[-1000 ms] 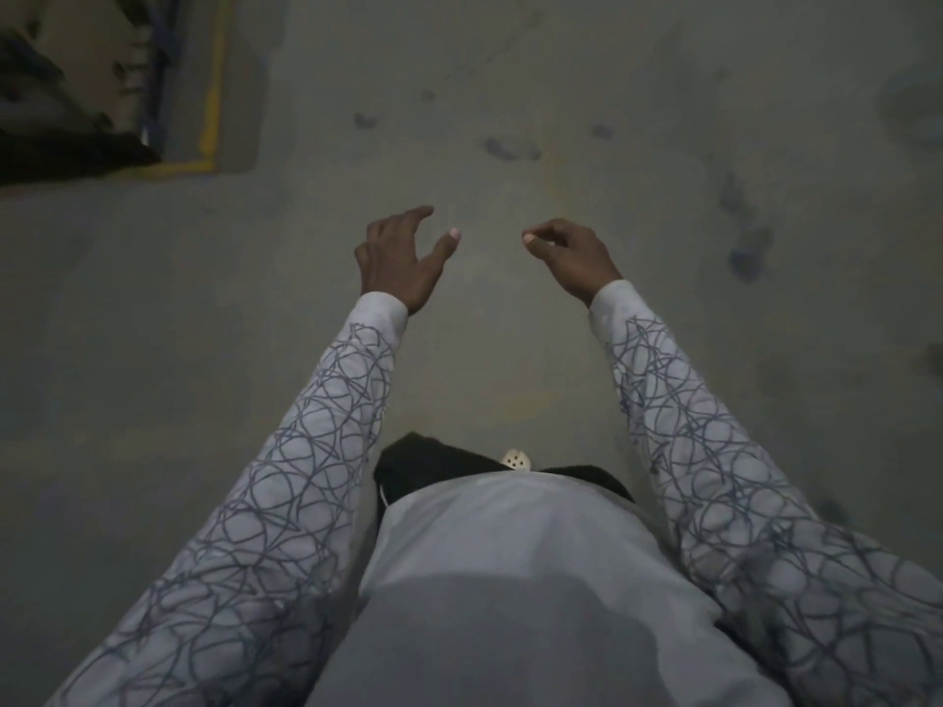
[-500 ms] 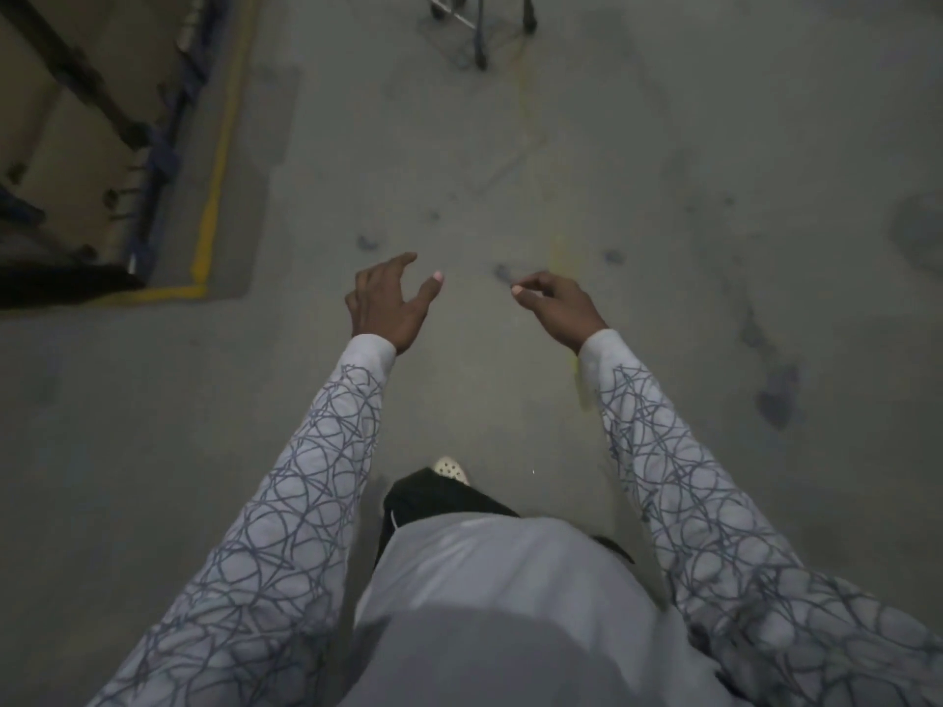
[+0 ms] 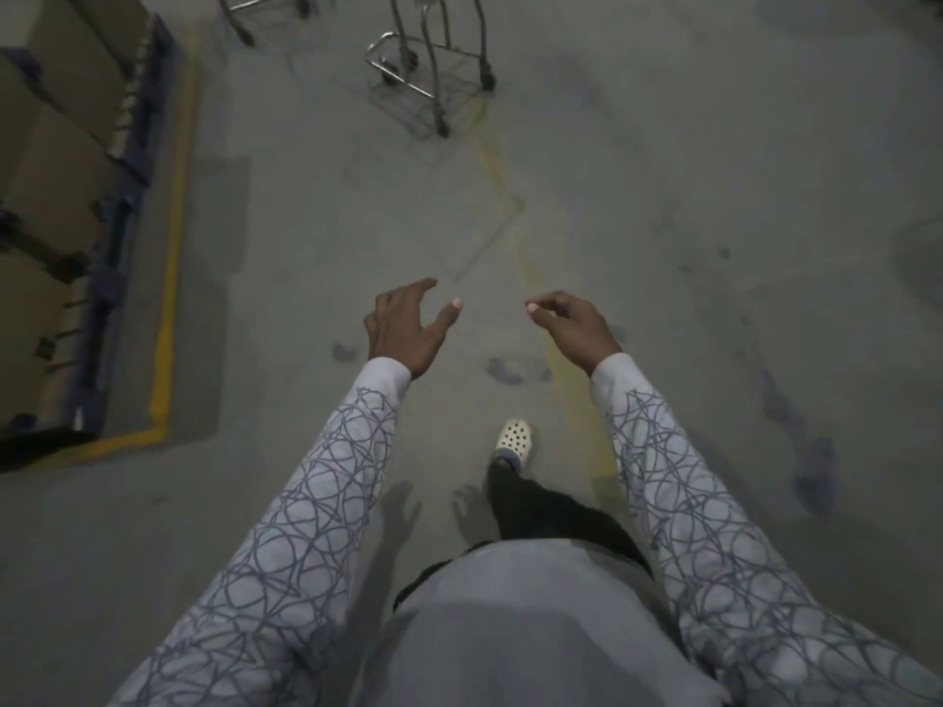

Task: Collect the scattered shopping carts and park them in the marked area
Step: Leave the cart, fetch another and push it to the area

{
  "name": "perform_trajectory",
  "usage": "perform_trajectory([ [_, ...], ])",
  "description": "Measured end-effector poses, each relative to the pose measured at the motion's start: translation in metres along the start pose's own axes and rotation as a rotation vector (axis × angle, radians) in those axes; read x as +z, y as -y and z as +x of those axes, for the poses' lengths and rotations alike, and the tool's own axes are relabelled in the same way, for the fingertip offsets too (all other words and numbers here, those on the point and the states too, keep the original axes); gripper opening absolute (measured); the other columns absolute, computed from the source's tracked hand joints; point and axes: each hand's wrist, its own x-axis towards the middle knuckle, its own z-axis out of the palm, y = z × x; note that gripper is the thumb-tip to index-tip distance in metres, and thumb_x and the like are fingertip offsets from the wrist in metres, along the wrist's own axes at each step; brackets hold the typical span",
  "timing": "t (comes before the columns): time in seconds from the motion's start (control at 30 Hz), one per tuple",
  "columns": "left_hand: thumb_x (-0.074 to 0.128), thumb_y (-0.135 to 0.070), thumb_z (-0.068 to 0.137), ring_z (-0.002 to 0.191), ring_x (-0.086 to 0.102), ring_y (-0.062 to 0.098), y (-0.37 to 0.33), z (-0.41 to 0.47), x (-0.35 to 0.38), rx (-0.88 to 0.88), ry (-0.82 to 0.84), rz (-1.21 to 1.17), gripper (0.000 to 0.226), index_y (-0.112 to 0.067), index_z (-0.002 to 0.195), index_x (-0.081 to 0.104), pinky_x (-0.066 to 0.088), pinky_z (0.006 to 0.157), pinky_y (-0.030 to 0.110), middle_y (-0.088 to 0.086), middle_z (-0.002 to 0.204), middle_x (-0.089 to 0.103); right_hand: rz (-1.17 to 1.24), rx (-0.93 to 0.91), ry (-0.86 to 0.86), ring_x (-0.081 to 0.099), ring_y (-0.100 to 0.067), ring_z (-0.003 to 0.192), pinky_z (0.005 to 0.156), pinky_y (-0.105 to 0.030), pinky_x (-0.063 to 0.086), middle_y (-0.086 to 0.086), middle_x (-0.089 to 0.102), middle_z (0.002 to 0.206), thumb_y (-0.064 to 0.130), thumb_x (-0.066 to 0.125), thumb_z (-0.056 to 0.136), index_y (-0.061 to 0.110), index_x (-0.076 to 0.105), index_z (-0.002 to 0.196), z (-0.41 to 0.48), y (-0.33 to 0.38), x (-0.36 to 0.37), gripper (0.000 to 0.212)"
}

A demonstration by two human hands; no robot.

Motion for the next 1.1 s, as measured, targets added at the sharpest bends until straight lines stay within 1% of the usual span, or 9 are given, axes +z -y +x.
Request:
perform_trajectory([
  [0.13, 0.055, -0.059, 0.092, 0.138, 0.032, 0.02, -0.017, 0.121, 0.0, -0.012, 0.0, 0.016, 0.054, -0.03, 0.138, 0.053, 0.022, 0.111, 0.041, -0.003, 0.142, 0.053, 0.003, -0.023, 0.01, 0.063, -0.014, 0.11, 0.101, -0.032, 0.047, 0.003, 0.072, 0.113, 0.04, 0.068, 0.09, 0.029, 0.072, 0.102, 0.129, 0.041, -0.02, 0.017],
  [0.33, 0.055, -0.058, 0.093, 0.137, 0.033, 0.021, -0.043, 0.27, -0.013, -0.043, -0.074, -0.02, 0.052, -0.031, 0.137, 0.054, 0.022, 0.11, 0.04, -0.002, 0.141, 0.054, -0.005, -0.07, 0.007, 0.063, -0.014, 0.108, 0.098, -0.029, 0.047, 0.003, 0.071, 0.112, 0.04, 0.067, 0.091, 0.029, 0.072, 0.104, 0.283, 0.125, -0.051, 0.018],
  [0.5, 0.055, -0.06, 0.092, 0.137, 0.033, 0.021, -0.039, 0.404, -0.012, -0.05, -0.054, -0.035, 0.052, -0.032, 0.136, 0.054, 0.023, 0.111, 0.042, -0.003, 0.14, 0.055, -0.017, -0.07, 0.026, 0.064, -0.013, 0.106, 0.101, -0.034, 0.048, 0.005, 0.071, 0.11, 0.041, 0.068, 0.089, 0.035, 0.071, 0.096, 0.41, 0.151, -0.047, 0.01],
  [0.63, 0.054, -0.059, 0.092, 0.139, 0.031, 0.022, -0.036, 0.528, -0.015, -0.012, -0.037, -0.046, 0.053, -0.031, 0.137, 0.053, 0.021, 0.11, 0.042, -0.001, 0.142, 0.052, 0.005, -0.037, -0.018, 0.064, -0.015, 0.109, 0.102, -0.036, 0.048, 0.003, 0.072, 0.111, 0.041, 0.068, 0.089, 0.034, 0.072, 0.099, 0.516, 0.169, -0.037, 0.013],
  [0.77, 0.054, -0.06, 0.092, 0.14, 0.028, 0.021, -0.036, 0.647, -0.023, 0.015, 0.032, -0.044, 0.055, -0.031, 0.139, 0.051, 0.02, 0.11, 0.041, 0.0, 0.145, 0.05, 0.054, 0.014, -0.052, 0.065, -0.016, 0.108, 0.103, -0.04, 0.048, 0.002, 0.072, 0.111, 0.039, 0.067, 0.09, 0.029, 0.073, 0.102, 0.609, 0.199, -0.029, 0.016],
  [0.87, 0.055, -0.06, 0.091, 0.14, 0.028, 0.021, -0.05, 0.728, -0.03, 0.02, 0.093, -0.045, 0.056, -0.031, 0.138, 0.051, 0.02, 0.111, 0.041, 0.0, 0.144, 0.05, 0.085, 0.05, -0.093, 0.064, -0.014, 0.109, 0.103, -0.039, 0.048, 0.004, 0.072, 0.113, 0.039, 0.067, 0.091, 0.03, 0.073, 0.102, 0.662, 0.226, -0.035, 0.015],
  [0.97, 0.056, -0.06, 0.091, 0.139, 0.029, 0.021, -0.071, 0.792, -0.025, 0.086, 0.145, -0.049, 0.054, -0.031, 0.137, 0.053, 0.02, 0.11, 0.04, -0.001, 0.143, 0.051, 0.097, 0.101, -0.145, 0.064, -0.013, 0.109, 0.102, -0.037, 0.048, 0.005, 0.072, 0.112, 0.039, 0.067, 0.09, 0.034, 0.072, 0.096, 0.704, 0.234, -0.049, 0.009],
  [1.1, 0.057, -0.058, 0.091, 0.139, 0.029, 0.021, -0.094, 0.867, 0.0, 0.124, 0.209, -0.058, 0.053, -0.032, 0.137, 0.052, 0.02, 0.111, 0.041, -0.002, 0.143, 0.051, 0.13, 0.17, -0.193, 0.066, -0.014, 0.106, 0.102, -0.039, 0.049, 0.006, 0.073, 0.107, 0.038, 0.069, 0.089, 0.037, 0.072, 0.086, 0.77, 0.228, -0.069, 0.004],
])
